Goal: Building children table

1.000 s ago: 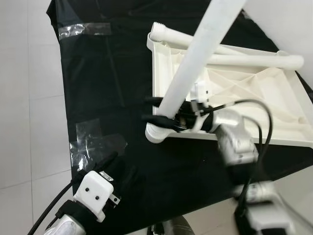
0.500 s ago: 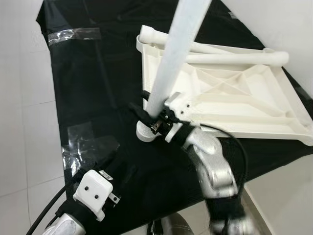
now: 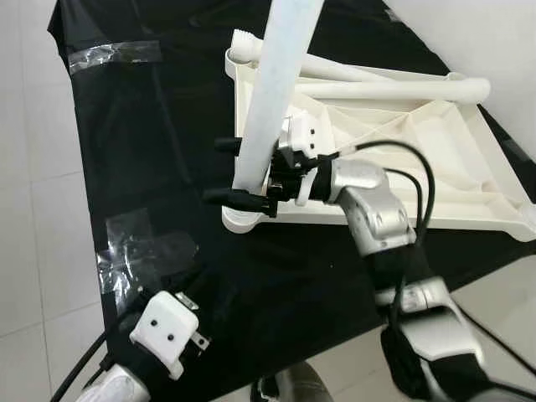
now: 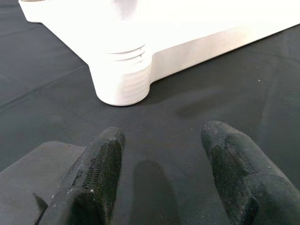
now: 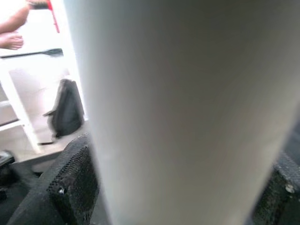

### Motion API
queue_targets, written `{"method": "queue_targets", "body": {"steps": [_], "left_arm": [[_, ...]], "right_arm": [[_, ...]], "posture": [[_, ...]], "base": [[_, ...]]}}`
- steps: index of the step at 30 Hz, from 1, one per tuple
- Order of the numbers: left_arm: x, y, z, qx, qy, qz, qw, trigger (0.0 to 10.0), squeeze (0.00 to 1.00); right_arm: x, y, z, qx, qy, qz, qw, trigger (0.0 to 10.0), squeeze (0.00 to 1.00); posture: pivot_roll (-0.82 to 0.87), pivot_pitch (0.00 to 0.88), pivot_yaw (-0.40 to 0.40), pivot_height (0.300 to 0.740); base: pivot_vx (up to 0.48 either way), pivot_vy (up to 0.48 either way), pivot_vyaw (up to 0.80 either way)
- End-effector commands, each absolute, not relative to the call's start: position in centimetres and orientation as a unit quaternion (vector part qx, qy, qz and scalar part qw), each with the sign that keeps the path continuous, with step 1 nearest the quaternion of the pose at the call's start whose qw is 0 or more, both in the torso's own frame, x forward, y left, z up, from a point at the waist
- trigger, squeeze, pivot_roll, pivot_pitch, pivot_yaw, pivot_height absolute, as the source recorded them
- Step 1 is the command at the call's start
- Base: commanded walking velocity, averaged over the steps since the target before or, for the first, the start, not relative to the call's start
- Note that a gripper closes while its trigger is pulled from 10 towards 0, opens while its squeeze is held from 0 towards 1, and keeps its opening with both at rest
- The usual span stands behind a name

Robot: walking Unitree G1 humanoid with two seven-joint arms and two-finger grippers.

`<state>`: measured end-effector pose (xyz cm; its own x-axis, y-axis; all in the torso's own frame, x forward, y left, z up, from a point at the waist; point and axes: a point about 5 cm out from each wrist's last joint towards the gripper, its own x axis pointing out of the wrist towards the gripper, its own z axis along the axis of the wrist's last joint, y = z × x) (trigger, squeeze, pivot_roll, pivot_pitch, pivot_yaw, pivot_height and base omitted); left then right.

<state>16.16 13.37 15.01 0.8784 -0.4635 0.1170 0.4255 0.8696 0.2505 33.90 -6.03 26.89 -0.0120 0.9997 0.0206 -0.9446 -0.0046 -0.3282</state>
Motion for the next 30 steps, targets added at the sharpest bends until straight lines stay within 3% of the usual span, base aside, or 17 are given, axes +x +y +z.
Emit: {"method": "queue_targets", "body": {"steps": [1, 8, 9, 10, 11, 12, 13, 18, 20, 23, 29, 30], "left_arm": [[15.9, 13.3, 14.4, 0.106, -0.070, -0.232, 0.964, 10.0, 0.00], [15.6, 13.3, 14.5, 0.105, -0.067, -0.234, 0.964, 10.0, 0.00], [15.4, 13.2, 14.6, 0.105, -0.067, -0.235, 0.964, 10.0, 0.00], [15.4, 13.2, 14.6, 0.105, -0.067, -0.235, 0.964, 10.0, 0.00], [15.3, 13.2, 14.6, 0.104, -0.067, -0.235, 0.964, 10.0, 0.00], [15.3, 13.2, 14.6, 0.104, -0.067, -0.235, 0.964, 10.0, 0.00], [15.2, 13.1, 14.6, 0.105, -0.068, -0.235, 0.964, 10.0, 0.00], [15.0, 13.1, 14.8, 0.111, -0.076, -0.229, 0.964, 10.0, 0.00], [15.0, 13.2, 15.1, 0.125, -0.091, -0.212, 0.965, 10.0, 0.00], [15.0, 13.3, 15.2, 0.130, -0.097, -0.203, 0.966, 10.0, 0.00], [14.9, 13.9, 16.1, 0.147, -0.115, -0.146, 0.972, 10.0, 0.00], [14.9, 13.9, 16.1, 0.147, -0.115, -0.146, 0.972, 10.0, 0.00]], "right_arm": [[33.8, -5.7, 26.8, -0.113, -0.119, 0.731, 0.662, 10.0, 0.00], [34.6, -4.8, 27.0, -0.134, -0.089, 0.772, 0.615, 10.0, 0.00], [34.7, -4.5, 27.0, -0.130, -0.077, 0.785, 0.601, 9.1, 0.00], [34.7, -4.5, 27.0, -0.130, -0.077, 0.785, 0.601, 9.1, 0.00], [34.8, -4.4, 26.9, -0.131, -0.073, 0.788, 0.598, 4.2, 0.00], [34.9, -4.4, 26.8, -0.132, -0.067, 0.790, 0.595, 2.9, 0.00], [35.0, -4.5, 26.7, -0.133, -0.061, 0.791, 0.594, 0.0, 0.00], [35.3, -4.7, 25.9, -0.131, -0.049, 0.789, 0.598, 0.0, 0.00], [35.6, -4.9, 24.7, -0.140, -0.038, 0.770, 0.622, 0.0, 0.00], [35.7, -5.0, 24.0, -0.145, -0.031, 0.760, 0.632, 0.0, 0.00], [35.7, -7.3, 18.9, -0.129, 0.005, 0.672, 0.729, 0.0, 0.00], [35.7, -7.3, 18.9, -0.129, 0.005, 0.672, 0.729, 0.0, 0.00]], "posture": [[0.28, 0.282, -0.182, 0.740], [0.31, 0.299, -0.176, 0.740], [0.31, 0.304, -0.175, 0.740], [0.31, 0.304, -0.175, 0.740], [0.31, 0.308, -0.175, 0.740], [0.32, 0.309, -0.175, 0.740], [0.32, 0.312, -0.176, 0.740], [0.32, 0.319, -0.176, 0.740], [0.32, 0.320, -0.176, 0.740], [0.32, 0.321, -0.176, 0.740], [0.31, 0.317, -0.178, 0.740], [0.31, 0.317, -0.178, 0.740]], "base": [[0.000, 0.000, 0.00], [0.000, 0.000, 0.00], [0.000, 0.000, 0.00], [0.000, 0.000, 0.00], [0.000, 0.000, 0.00], [0.000, 0.000, 0.00], [0.000, 0.000, 0.00], [0.000, 0.000, 0.00], [0.000, 0.000, 0.00], [0.000, 0.000, 0.00], [0.000, 0.000, 0.00], [0.000, 0.000, 0.00]]}}
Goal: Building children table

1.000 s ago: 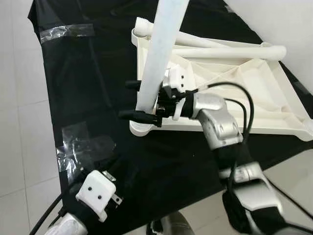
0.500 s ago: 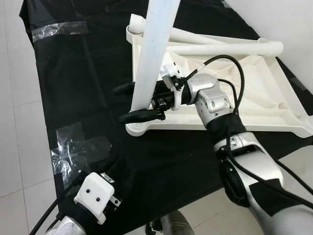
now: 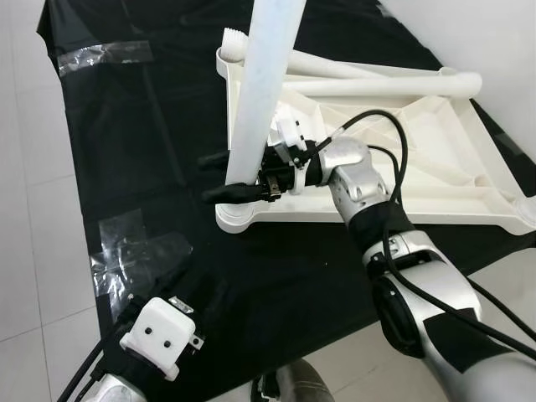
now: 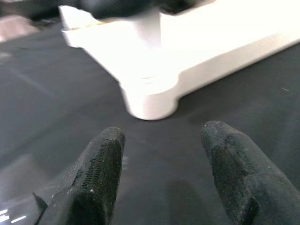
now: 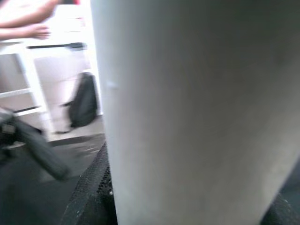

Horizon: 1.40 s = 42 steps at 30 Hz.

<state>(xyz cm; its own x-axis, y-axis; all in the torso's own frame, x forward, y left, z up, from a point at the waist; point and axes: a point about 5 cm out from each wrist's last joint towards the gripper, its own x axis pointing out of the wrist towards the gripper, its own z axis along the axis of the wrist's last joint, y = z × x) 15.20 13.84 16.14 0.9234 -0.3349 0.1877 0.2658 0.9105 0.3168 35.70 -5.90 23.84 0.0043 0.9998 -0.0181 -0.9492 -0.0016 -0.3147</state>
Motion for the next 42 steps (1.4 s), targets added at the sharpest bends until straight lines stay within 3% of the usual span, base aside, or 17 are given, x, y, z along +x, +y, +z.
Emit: {"method": "queue_targets", "body": {"steps": [1, 3, 4, 6, 10, 15, 16, 18, 19, 25, 26, 30, 32, 33, 35, 41, 42], "left_arm": [[14.9, 14.1, 16.2, 0.148, -0.116, -0.140, 0.972, 10.0, 0.00], [14.8, 14.2, 16.3, 0.146, -0.117, -0.136, 0.973, 10.0, 0.00], [14.7, 14.4, 16.5, 0.143, -0.116, -0.131, 0.974, 10.0, 0.00], [14.7, 14.8, 16.8, 0.140, -0.119, -0.117, 0.976, 10.0, 0.00], [15.0, 15.6, 16.8, 0.140, -0.119, -0.100, 0.978, 10.0, 0.00], [15.6, 15.8, 16.5, 0.139, -0.118, -0.101, 0.978, 10.0, 0.00], [15.7, 15.8, 16.3, 0.132, -0.117, -0.104, 0.979, 10.0, 0.00], [16.0, 15.7, 15.9, 0.121, -0.115, -0.112, 0.980, 10.0, 0.00], [16.1, 15.7, 15.8, 0.117, -0.115, -0.115, 0.980, 10.0, 0.00], [16.2, 15.5, 15.8, 0.110, -0.116, -0.125, 0.979, 10.0, 0.00], [16.2, 15.4, 15.8, 0.109, -0.116, -0.126, 0.979, 10.0, 0.00], [16.3, 15.2, 15.8, 0.109, -0.118, -0.131, 0.978, 10.0, 0.00], [16.3, 14.9, 15.8, 0.107, -0.120, -0.134, 0.978, 10.0, 0.00], [16.3, 14.9, 15.8, 0.107, -0.120, -0.134, 0.978, 10.0, 0.00], [16.3, 14.9, 15.7, 0.106, -0.122, -0.132, 0.978, 10.0, 0.00], [16.2, 14.9, 15.6, 0.105, -0.120, -0.132, 0.978, 10.0, 0.00], [16.2, 14.9, 15.5, 0.105, -0.119, -0.132, 0.978, 10.0, 0.00]], "right_arm": [[35.6, -7.4, 18.5, -0.129, 0.008, 0.661, 0.739, 0.0, 0.00], [35.2, -7.4, 17.5, -0.119, 0.029, 0.632, 0.765, 0.0, 0.00], [35.0, -6.9, 16.2, -0.101, 0.059, 0.532, 0.839, 0.0, 0.00], [32.7, -6.6, 14.4, -0.095, 0.089, 0.476, 0.870, 0.0, 0.00], [30.1, -6.5, 13.3, -0.083, 0.109, 0.394, 0.909, 0.0, 0.00], [31.6, -6.3, 13.9, -0.102, 0.085, 0.372, 0.919, 0.0, 0.00], [31.9, -6.3, 14.3, -0.111, 0.085, 0.363, 0.921, 10.0, 0.00], [32.5, -6.3, 15.2, -0.118, 0.076, 0.373, 0.917, 10.0, 0.00], [32.9, -6.3, 16.3, -0.106, 0.061, 0.384, 0.915, 10.0, 1.00], [33.3, -5.7, 20.4, -0.074, -0.034, 0.499, 0.863, 10.0, 1.00], [33.3, -5.8, 21.0, -0.079, -0.052, 0.515, 0.852, 10.0, 0.00], [33.5, -6.2, 21.9, -0.133, -0.073, 0.574, 0.805, 10.0, 0.00], [33.8, -6.4, 22.9, -0.161, -0.075, 0.647, 0.741, 10.0, 0.00], [33.8, -6.4, 22.9, -0.161, -0.075, 0.647, 0.741, 10.0, 0.00], [33.9, -5.8, 23.9, -0.146, -0.082, 0.701, 0.693, 10.0, 0.00], [34.2, -4.3, 25.5, -0.101, -0.101, 0.755, 0.640, 10.0, 0.00], [34.2, -4.0, 25.6, -0.102, -0.098, 0.763, 0.631, 6.2, 0.00]], "posture": [[0.31, 0.317, -0.180, 0.740], [0.30, 0.318, -0.188, 0.740], [0.29, 0.317, -0.187, 0.740], [0.29, 0.317, -0.180, 0.740], [0.25, 0.300, -0.155, 0.740], [0.26, 0.288, -0.160, 0.740], [0.26, 0.287, -0.166, 0.740], [0.26, 0.282, -0.170, 0.740], [0.26, 0.282, -0.169, 0.740], [0.26, 0.277, -0.171, 0.740], [0.26, 0.277, -0.171, 0.740], [0.27, 0.278, -0.186, 0.740], [0.27, 0.280, -0.199, 0.740], [0.27, 0.280, -0.199, 0.740], [0.28, 0.277, -0.199, 0.740], [0.29, 0.273, -0.191, 0.740], [0.29, 0.272, -0.190, 0.740]], "base": [[0.000, 0.000, 0.00], [0.000, 0.000, 0.00], [0.000, 0.000, 0.00], [0.000, 0.000, 0.00], [0.000, 0.000, 0.00], [0.000, 0.000, 0.00], [0.000, 0.000, 0.00], [0.000, 0.000, 0.00], [0.000, 0.000, 0.00], [0.000, 0.000, 0.00], [0.000, 0.000, 0.00], [0.000, 0.000, 0.00], [0.000, 0.000, 0.00], [0.000, 0.000, 0.00], [0.000, 0.000, 0.00], [0.000, 0.000, 0.00], [0.000, 0.000, 0.00]]}}
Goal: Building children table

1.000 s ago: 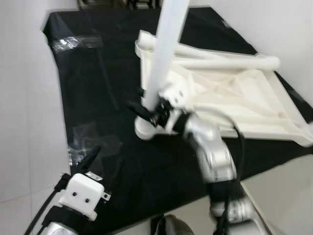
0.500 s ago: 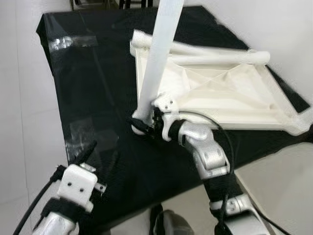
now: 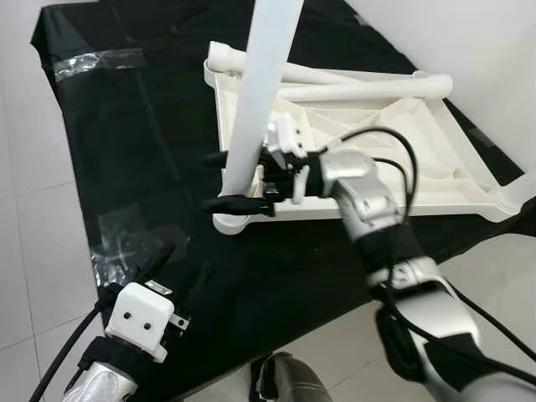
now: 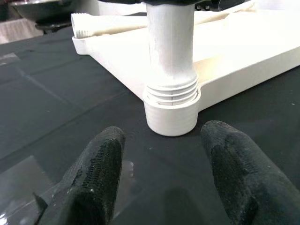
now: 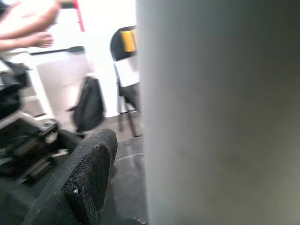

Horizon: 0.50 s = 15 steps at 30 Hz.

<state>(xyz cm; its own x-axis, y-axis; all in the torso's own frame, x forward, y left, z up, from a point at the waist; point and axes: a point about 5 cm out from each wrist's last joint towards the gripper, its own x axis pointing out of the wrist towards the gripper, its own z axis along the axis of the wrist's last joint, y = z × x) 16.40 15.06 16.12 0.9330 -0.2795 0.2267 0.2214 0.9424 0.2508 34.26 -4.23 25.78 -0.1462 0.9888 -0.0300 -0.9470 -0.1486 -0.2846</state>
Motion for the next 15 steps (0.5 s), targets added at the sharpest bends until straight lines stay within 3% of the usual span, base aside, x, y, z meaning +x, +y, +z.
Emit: {"method": "queue_targets", "body": {"steps": [1, 2, 3, 4, 7, 11, 15], "left_arm": [[16.2, 14.9, 15.5, 0.105, -0.119, -0.132, 0.978, 10.0, 0.00], [16.1, 14.9, 15.5, 0.104, -0.118, -0.133, 0.978, 10.0, 0.00], [16.1, 14.8, 15.5, 0.104, -0.118, -0.134, 0.978, 10.0, 0.00], [16.1, 14.8, 15.5, 0.104, -0.117, -0.135, 0.978, 10.0, 0.00], [16.1, 14.8, 15.4, 0.103, -0.116, -0.136, 0.978, 10.0, 0.00], [16.1, 14.8, 15.4, 0.103, -0.115, -0.137, 0.978, 10.0, 0.00], [16.1, 14.7, 15.4, 0.102, -0.116, -0.138, 0.978, 10.0, 0.00]], "right_arm": [[34.2, -4.0, 25.6, -0.102, -0.098, 0.763, 0.631, 6.2, 0.00], [34.2, -3.8, 25.7, -0.102, -0.096, 0.771, 0.621, 2.9, 0.00], [34.3, -3.6, 25.7, -0.102, -0.094, 0.776, 0.615, 2.9, 0.00], [34.3, -3.5, 25.8, -0.101, -0.091, 0.787, 0.602, 0.0, 0.00], [34.4, -3.6, 25.8, -0.101, -0.085, 0.800, 0.586, 0.0, 0.00], [34.5, -3.9, 25.8, -0.097, -0.084, 0.800, 0.586, 0.0, 0.00], [34.9, -4.8, 25.2, -0.109, -0.087, 0.773, 0.618, 0.0, 0.00]], "posture": [[0.29, 0.272, -0.190, 0.740], [0.29, 0.272, -0.190, 0.740], [0.29, 0.272, -0.190, 0.740], [0.30, 0.271, -0.188, 0.740], [0.29, 0.270, -0.187, 0.740], [0.29, 0.269, -0.186, 0.740], [0.28, 0.274, -0.194, 0.740]], "base": [[0.000, 0.000, 0.00], [0.000, 0.000, 0.00], [0.000, 0.000, 0.00], [0.000, 0.000, 0.00], [0.000, 0.000, 0.00], [0.000, 0.000, 0.00], [0.000, 0.000, 0.00]]}}
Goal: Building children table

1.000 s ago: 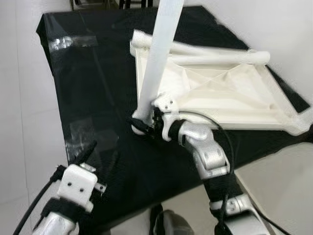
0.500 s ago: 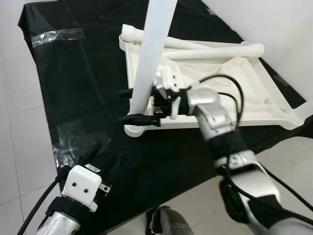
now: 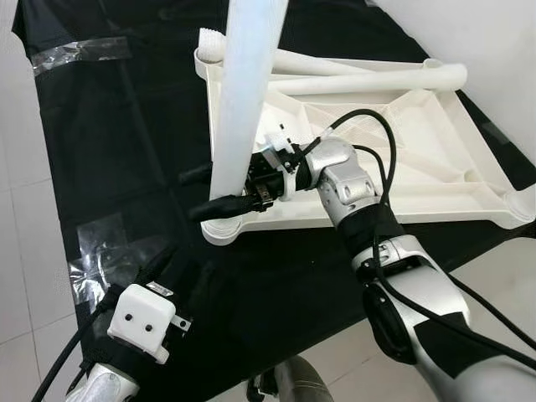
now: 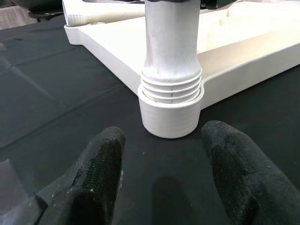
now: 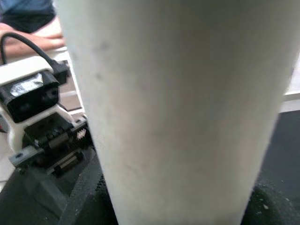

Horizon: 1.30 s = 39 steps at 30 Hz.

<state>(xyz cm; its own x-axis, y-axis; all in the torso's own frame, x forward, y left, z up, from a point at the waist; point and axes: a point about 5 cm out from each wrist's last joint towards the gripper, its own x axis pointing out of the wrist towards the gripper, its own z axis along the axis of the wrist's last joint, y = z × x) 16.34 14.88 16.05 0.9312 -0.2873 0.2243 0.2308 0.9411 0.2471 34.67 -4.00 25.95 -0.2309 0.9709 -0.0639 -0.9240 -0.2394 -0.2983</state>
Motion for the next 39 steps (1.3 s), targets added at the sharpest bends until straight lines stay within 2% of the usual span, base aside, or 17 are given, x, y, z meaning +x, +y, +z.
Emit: {"method": "queue_targets", "body": {"steps": [1, 2, 3, 4, 5, 6, 7, 8, 11, 17, 18, 23, 24, 28, 29, 30, 39], "left_arm": [[16.0, 14.6, 15.5, 0.101, -0.117, -0.139, 0.978, 10.0, 0.00], [16.0, 14.6, 15.5, 0.101, -0.117, -0.139, 0.978, 10.0, 0.00], [16.0, 14.6, 15.5, 0.101, -0.117, -0.139, 0.978, 10.0, 0.00], [16.0, 14.6, 15.5, 0.101, -0.117, -0.139, 0.978, 10.0, 0.00], [15.9, 14.6, 15.6, 0.101, -0.118, -0.138, 0.978, 10.0, 0.00], [15.9, 14.6, 15.7, 0.101, -0.118, -0.138, 0.978, 10.0, 0.00], [15.9, 14.7, 15.8, 0.100, -0.119, -0.138, 0.978, 10.0, 0.00], [16.0, 14.8, 15.9, 0.100, -0.120, -0.138, 0.978, 10.0, 0.00], [16.1, 14.9, 15.9, 0.099, -0.120, -0.141, 0.978, 10.0, 0.00], [16.4, 14.9, 15.8, 0.098, -0.121, -0.147, 0.977, 10.0, 0.00], [16.4, 14.9, 15.8, 0.099, -0.122, -0.143, 0.977, 10.0, 0.00], [16.4, 15.0, 15.8, 0.099, -0.123, -0.137, 0.978, 10.0, 0.00], [16.5, 15.0, 15.8, 0.099, -0.123, -0.137, 0.978, 10.0, 0.00], [16.5, 15.0, 15.7, 0.100, -0.121, -0.141, 0.978, 10.0, 0.00], [16.5, 15.0, 15.7, 0.100, -0.121, -0.141, 0.978, 10.0, 0.00], [16.5, 15.0, 15.6, 0.100, -0.121, -0.142, 0.977, 10.0, 0.00], [16.3, 14.9, 15.6, 0.102, -0.120, -0.138, 0.978, 10.0, 0.00]], "right_arm": [[35.4, -5.0, 24.4, -0.109, -0.093, 0.709, 0.691, 0.0, 0.00], [35.4, -5.0, 24.4, -0.109, -0.093, 0.709, 0.691, 0.0, 0.00], [35.6, -4.8, 23.7, -0.098, -0.092, 0.660, 0.739, 0.0, 0.00], [35.6, -4.8, 23.7, -0.098, -0.092, 0.660, 0.739, 0.0, 0.00], [35.6, -4.3, 21.7, -0.073, -0.075, 0.549, 0.829, 0.0, 0.00], [35.5, -4.4, 20.5, -0.057, -0.060, 0.462, 0.883, 0.0, 0.00], [33.2, -3.9, 18.1, -0.043, -0.030, 0.422, 0.905, 0.0, 0.00], [31.4, -3.7, 16.9, -0.033, -0.014, 0.408, 0.912, 0.0, 0.00], [29.7, -2.9, 16.2, -0.020, -0.002, 0.422, 0.906, 0.0, 0.00], [30.9, -2.4, 17.3, -0.024, -0.021, 0.434, 0.900, 0.0, 0.00], [31.3, -1.9, 18.4, -0.027, -0.034, 0.429, 0.902, 10.0, 0.00], [31.0, -1.1, 20.6, -0.006, -0.067, 0.486, 0.871, 10.0, 0.00], [30.7, -1.0, 21.5, -0.007, -0.084, 0.528, 0.845, 10.0, 1.00], [30.6, -2.3, 23.5, -0.058, -0.119, 0.652, 0.746, 10.0, 1.00], [30.6, -2.3, 23.5, -0.058, -0.119, 0.652, 0.746, 10.0, 1.00], [31.5, -3.1, 24.0, -0.101, -0.128, 0.677, 0.718, 10.0, 0.00], [33.3, -3.7, 25.2, -0.113, -0.113, 0.732, 0.663, 10.0, 0.00]], "posture": [[0.27, 0.279, -0.199, 0.740], [0.27, 0.279, -0.199, 0.740], [0.26, 0.289, -0.209, 0.740], [0.26, 0.289, -0.209, 0.740], [0.25, 0.297, -0.211, 0.740], [0.25, 0.301, -0.211, 0.740], [0.24, 0.316, -0.203, 0.740], [0.24, 0.316, -0.203, 0.740], [0.21, 0.305, -0.200, 0.740], [0.22, 0.301, -0.209, 0.740], [0.23, 0.295, -0.213, 0.740], [0.23, 0.293, -0.214, 0.740], [0.25, 0.285, -0.203, 0.740], [0.27, 0.282, -0.204, 0.740], [0.27, 0.282, -0.204, 0.740], [0.27, 0.281, -0.206, 0.740], [0.30, 0.288, -0.213, 0.740]], "base": [[0.000, 0.000, 0.00], [0.000, 0.000, 0.00], [0.000, 0.000, 0.00], [0.000, 0.000, 0.00], [0.000, 0.000, 0.00], [0.000, 0.000, 0.00], [0.000, 0.000, 0.00], [0.000, 0.000, 0.00], [0.000, 0.000, 0.00], [0.000, 0.000, 0.00], [0.000, 0.000, 0.00], [0.000, 0.000, 0.00], [0.000, 0.000, 0.00], [0.000, 0.000, 0.00], [0.000, 0.000, 0.00], [0.000, 0.000, 0.00], [0.000, 0.000, 0.00]]}}
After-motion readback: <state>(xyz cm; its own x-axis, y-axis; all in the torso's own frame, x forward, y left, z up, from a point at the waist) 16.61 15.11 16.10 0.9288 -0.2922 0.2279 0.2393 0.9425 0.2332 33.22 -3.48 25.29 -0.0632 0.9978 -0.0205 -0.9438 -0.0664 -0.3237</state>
